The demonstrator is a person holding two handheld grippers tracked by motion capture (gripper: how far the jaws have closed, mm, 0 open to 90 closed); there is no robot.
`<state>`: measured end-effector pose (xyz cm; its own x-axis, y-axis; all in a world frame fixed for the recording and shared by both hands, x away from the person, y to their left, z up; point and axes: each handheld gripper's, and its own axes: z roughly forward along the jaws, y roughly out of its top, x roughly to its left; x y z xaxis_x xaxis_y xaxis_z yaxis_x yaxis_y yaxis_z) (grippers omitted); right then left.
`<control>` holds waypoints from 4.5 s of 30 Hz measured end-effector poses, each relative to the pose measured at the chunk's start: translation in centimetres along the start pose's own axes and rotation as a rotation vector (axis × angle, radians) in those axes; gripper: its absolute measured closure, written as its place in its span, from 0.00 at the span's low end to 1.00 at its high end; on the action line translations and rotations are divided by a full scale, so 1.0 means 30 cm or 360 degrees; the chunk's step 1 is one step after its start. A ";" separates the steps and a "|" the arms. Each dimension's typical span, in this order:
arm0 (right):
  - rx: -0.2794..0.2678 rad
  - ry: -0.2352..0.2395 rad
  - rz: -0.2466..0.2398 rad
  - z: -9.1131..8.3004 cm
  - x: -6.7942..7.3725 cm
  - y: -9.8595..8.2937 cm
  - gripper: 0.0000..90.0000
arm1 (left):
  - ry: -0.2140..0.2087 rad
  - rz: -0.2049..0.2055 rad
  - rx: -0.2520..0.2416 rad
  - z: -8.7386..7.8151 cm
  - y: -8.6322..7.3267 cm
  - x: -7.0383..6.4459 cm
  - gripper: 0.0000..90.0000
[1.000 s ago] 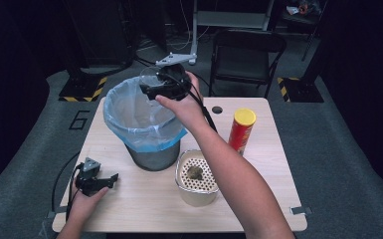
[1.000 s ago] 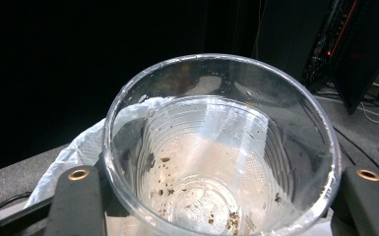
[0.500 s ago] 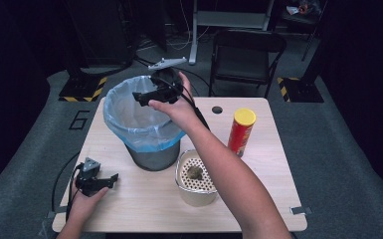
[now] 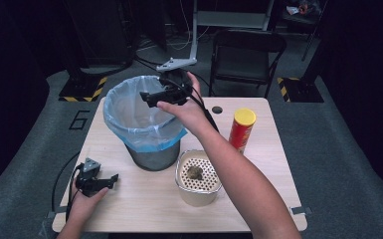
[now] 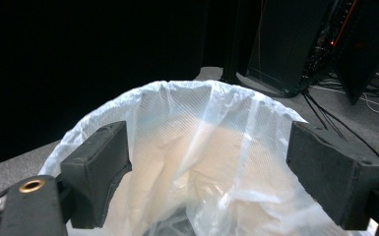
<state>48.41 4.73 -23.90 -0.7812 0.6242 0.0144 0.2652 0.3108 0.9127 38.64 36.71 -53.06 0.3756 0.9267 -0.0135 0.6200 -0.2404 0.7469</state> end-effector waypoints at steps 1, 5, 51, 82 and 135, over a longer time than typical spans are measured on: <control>-0.0002 0.0009 -0.0015 -0.007 -0.004 -0.002 0.18 | 0.0006 -0.0004 -0.0018 0.003 -0.001 -0.001 0.15; -0.0039 0.0016 -0.0014 -0.060 -0.010 -0.015 0.22 | 0.0005 -0.0002 -0.0008 0.002 -0.001 -0.001 0.15; -0.0036 -0.0298 0.0054 -0.443 -0.200 -0.691 0.22 | 0.0003 -0.0010 -0.0008 0.004 0.001 -0.001 0.15; 0.0136 -0.0582 0.0261 -0.366 -0.453 -0.900 0.16 | 0.0004 0.0008 -0.0010 -0.001 -0.003 -0.005 0.15; 0.0122 -0.0609 0.0179 -0.278 -0.441 -0.926 0.27 | 0.0002 0.0004 -0.0008 0.001 -0.001 -0.005 0.15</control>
<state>46.67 -18.13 -46.03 -0.4820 0.8745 -0.0537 0.3896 0.2688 0.8809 38.59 36.57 -53.11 0.3762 0.9265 -0.0110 0.6155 -0.2411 0.7504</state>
